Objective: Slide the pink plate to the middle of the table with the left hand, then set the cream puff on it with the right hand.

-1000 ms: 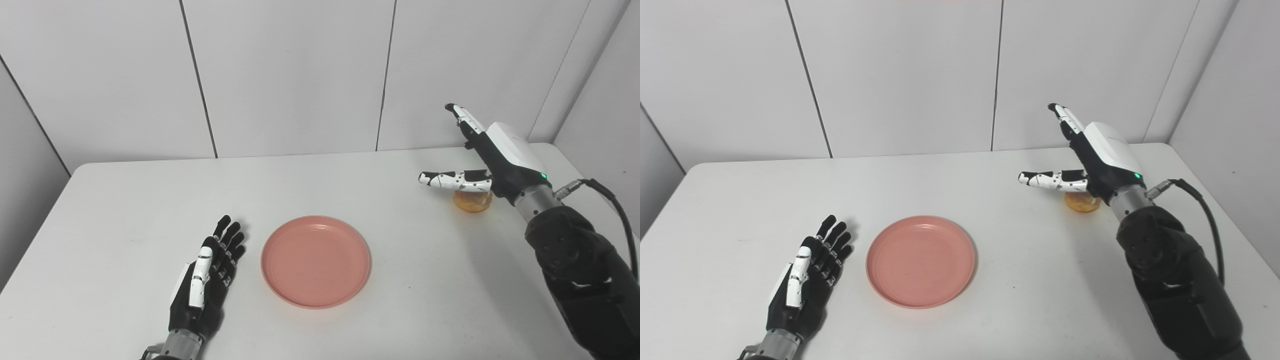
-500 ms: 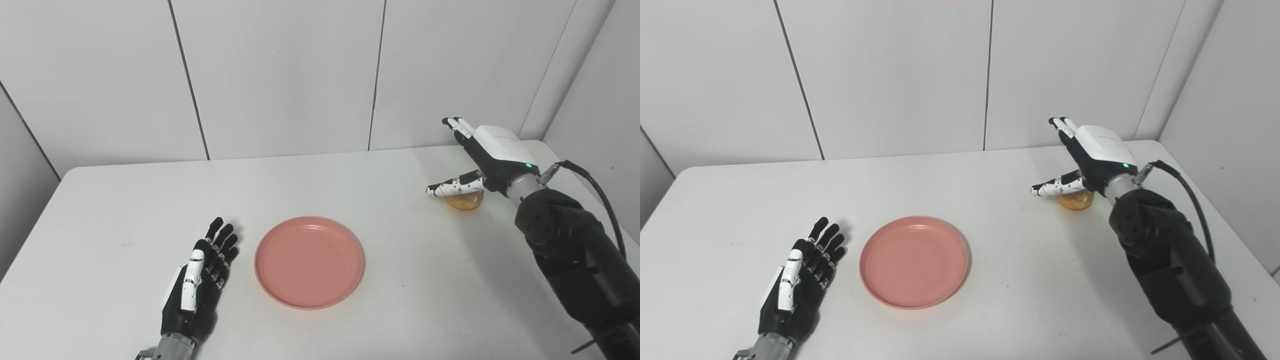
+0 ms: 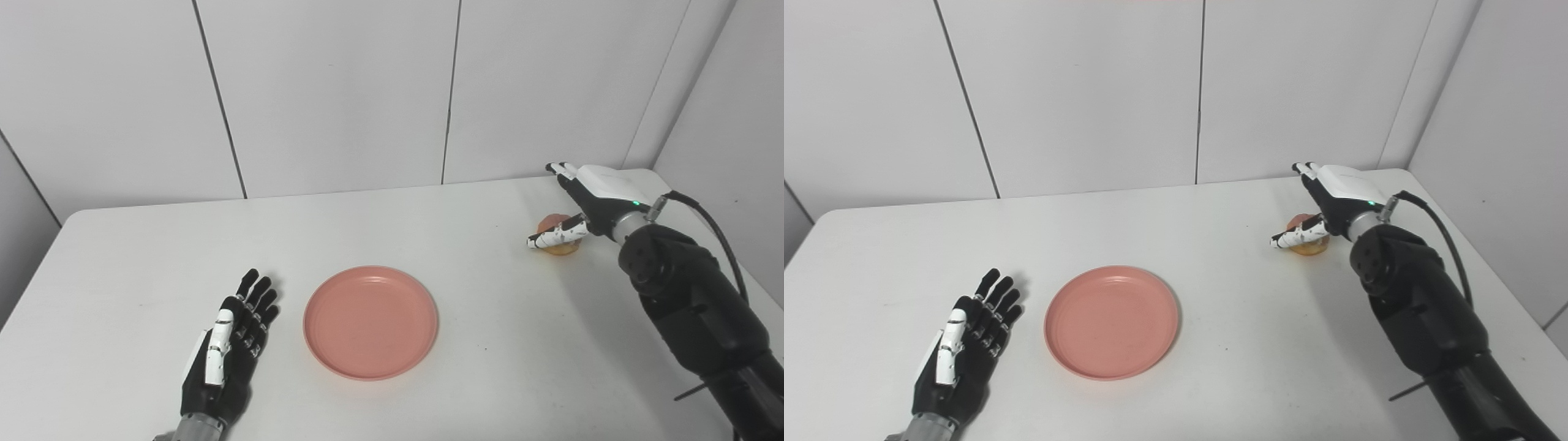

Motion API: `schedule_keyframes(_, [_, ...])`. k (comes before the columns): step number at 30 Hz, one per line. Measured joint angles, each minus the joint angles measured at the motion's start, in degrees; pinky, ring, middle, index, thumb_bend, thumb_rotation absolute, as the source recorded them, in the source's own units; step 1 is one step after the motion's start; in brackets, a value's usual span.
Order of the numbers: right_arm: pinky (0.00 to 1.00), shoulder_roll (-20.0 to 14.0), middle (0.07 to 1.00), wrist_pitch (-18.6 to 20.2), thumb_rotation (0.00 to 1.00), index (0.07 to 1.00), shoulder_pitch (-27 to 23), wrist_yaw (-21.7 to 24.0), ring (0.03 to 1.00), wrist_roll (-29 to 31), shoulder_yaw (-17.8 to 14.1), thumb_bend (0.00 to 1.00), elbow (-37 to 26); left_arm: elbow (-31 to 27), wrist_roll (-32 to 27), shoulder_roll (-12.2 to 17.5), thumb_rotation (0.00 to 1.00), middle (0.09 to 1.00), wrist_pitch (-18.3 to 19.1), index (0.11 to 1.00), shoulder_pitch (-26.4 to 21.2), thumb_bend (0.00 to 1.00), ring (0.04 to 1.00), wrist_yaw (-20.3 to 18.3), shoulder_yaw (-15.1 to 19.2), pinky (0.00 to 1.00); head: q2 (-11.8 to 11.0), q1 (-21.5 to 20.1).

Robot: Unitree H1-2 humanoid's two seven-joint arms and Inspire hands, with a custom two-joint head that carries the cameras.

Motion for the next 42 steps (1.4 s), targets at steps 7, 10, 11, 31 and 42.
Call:
schedule_keyframes(7, [0.8, -0.16, 1.0, -0.06, 0.43, 0.955, -0.49, -0.57, 0.966, 1.01, -0.09, 0.91, 2.94, -0.09, 0.01, 0.08, 1.0, 0.978, 0.02, 0.963, 0.01, 0.38, 0.981, 0.0, 0.17, 1.0, 0.18, -0.53])
schedule_keyframes(10, [0.79, -0.08, 1.0, -0.15, 0.42, 0.951, -0.62, -1.19, 0.956, 1.31, -0.02, 0.91, 4.88, -0.18, -0.03, 0.15, 1.0, 0.975, 0.09, 0.959, 0.02, 0.38, 0.98, 0.0, 0.41, 1.0, 0.26, -0.7])
schedule_keyframes(11, [0.79, -0.07, 1.0, -0.17, 0.42, 0.95, -0.68, -1.41, 0.955, 1.38, -0.01, 0.91, 5.36, -0.19, -0.03, 0.15, 1.0, 0.974, 0.13, 0.958, 0.02, 0.38, 0.98, 0.0, 0.48, 1.0, 0.35, -0.7])
schedule_keyframes(31, [0.79, 2.05, 0.96, -2.65, 0.37, 0.924, -5.85, -5.94, 0.929, 5.78, 2.24, 0.88, 19.36, -0.93, -0.01, 0.42, 1.0, 0.974, 0.77, 0.959, 0.19, 0.39, 0.975, 0.01, 0.84, 1.0, 1.23, -0.53])
schedule_keyframes(42, [0.78, 3.18, 0.957, -3.65, 0.33, 0.925, -8.03, -6.84, 0.923, 6.63, 4.5, 0.85, 24.85, -0.84, 0.02, 0.41, 1.0, 0.971, 0.78, 0.956, 0.2, 0.4, 0.972, 0.01, 0.85, 1.0, 1.58, -0.18])
